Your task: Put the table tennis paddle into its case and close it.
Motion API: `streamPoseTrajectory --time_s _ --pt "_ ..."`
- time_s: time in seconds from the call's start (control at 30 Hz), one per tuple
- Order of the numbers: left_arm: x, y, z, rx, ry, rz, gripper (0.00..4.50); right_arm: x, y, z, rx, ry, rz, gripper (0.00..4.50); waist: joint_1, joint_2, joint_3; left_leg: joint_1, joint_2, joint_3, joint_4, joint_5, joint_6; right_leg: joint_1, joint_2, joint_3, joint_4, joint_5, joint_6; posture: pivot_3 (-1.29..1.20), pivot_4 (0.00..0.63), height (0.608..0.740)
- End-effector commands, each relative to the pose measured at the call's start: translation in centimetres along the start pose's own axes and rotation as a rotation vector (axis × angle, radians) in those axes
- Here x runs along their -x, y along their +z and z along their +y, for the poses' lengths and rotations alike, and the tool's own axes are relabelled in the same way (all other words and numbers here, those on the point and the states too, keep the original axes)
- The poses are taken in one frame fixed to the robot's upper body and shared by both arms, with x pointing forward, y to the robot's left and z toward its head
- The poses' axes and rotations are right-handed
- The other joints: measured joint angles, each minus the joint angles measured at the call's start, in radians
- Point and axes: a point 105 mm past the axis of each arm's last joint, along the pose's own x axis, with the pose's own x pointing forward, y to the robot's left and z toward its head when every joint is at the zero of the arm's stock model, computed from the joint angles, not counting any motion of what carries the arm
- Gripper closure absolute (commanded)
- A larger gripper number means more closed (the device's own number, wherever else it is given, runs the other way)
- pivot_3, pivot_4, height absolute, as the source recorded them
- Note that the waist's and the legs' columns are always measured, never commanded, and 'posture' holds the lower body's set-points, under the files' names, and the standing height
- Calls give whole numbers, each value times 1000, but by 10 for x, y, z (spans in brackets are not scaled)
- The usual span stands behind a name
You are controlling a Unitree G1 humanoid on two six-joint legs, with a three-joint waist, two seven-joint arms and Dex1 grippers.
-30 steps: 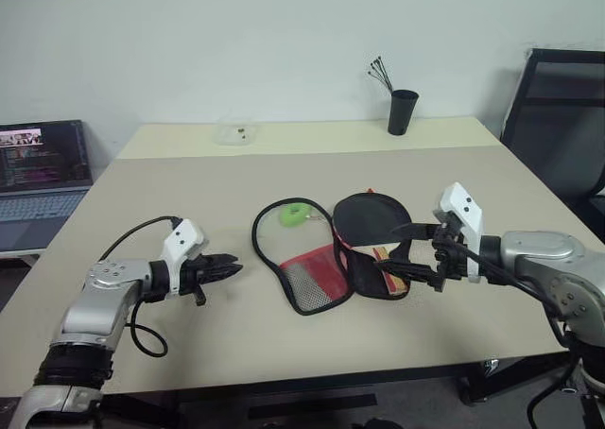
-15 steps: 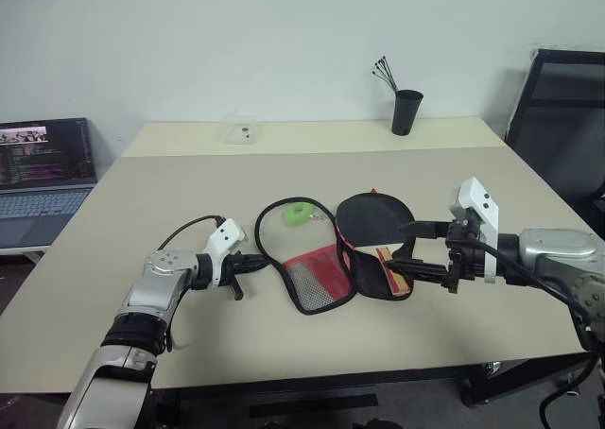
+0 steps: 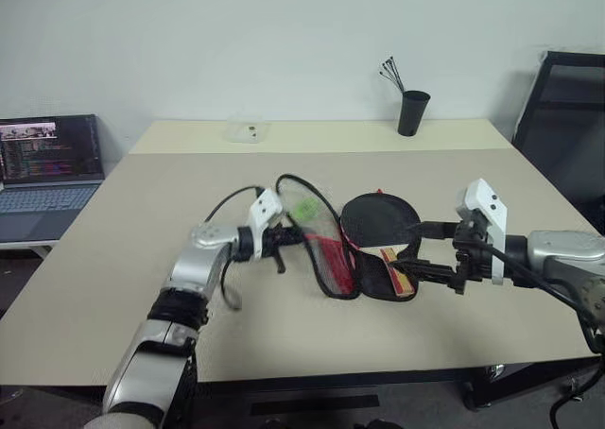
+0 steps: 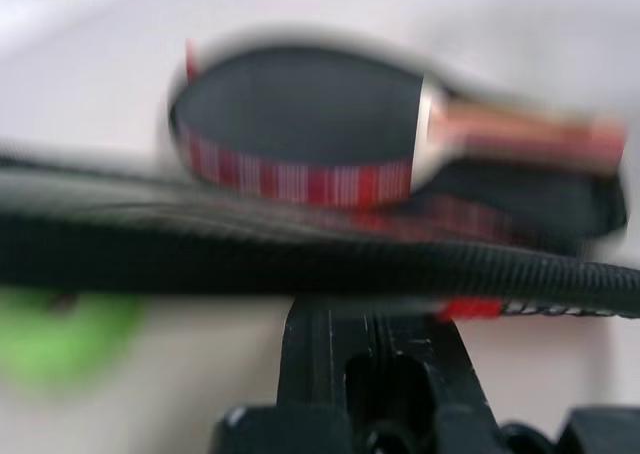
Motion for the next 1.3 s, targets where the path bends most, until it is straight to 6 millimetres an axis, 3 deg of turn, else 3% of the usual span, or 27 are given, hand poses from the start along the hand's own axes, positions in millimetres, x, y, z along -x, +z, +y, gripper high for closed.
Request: streamPoseTrajectory --time_s 0.03,0.17,0.3,0.5,0.7,0.83,1.0,1.3 --pt "-34 39 -11 -75 -83 -92 4475 16 2 -11 6 -65 -13 0 3 0 0 0 0 0 0 0 0 0 0 0 0 0 0 0 150 740" --pt "-70 32 -23 -115 -146 -45 4475 23 -4 -16 -2 -110 7 0 8 0 0 0 -1 0 2 0 0 1 0 0 -1 1 1 0 150 740" --pt "-90 23 -31 -92 -181 -27 4475 25 -7 -16 -10 -124 11 0 -7 -1 0 0 0 1 2 0 1 0 2 2 0 1 2 0 150 740" --pt "-98 15 -27 -100 -138 -10 4475 23 -10 -25 -50 -186 6 0 -6 -1 0 0 2 0 2 0 1 0 4 1 0 1 2 0 150 740" --pt "-72 28 -9 -109 -98 -96 4475 5 -28 -48 -162 -284 9 0 -6 -1 0 0 1 0 3 0 1 0 3 1 0 1 2 0 150 740" --pt "-38 32 2 -103 -61 -145 4475 -8 -43 -72 -227 -393 26 0 -11 0 0 0 2 1 2 0 1 0 3 2 1 1 2 0 150 740" --pt "0 26 10 -96 27 -128 4475 -31 -49 -84 -301 -435 3 0 -14 0 0 1 3 0 2 0 1 0 4 2 2 1 2 0 150 740" --pt "23 26 3 -91 89 -112 4475 -53 -71 -92 -319 -471 47 0 0 0 0 -1 2 0 6 0 1 0 2 2 3 2 2 0 150 740"
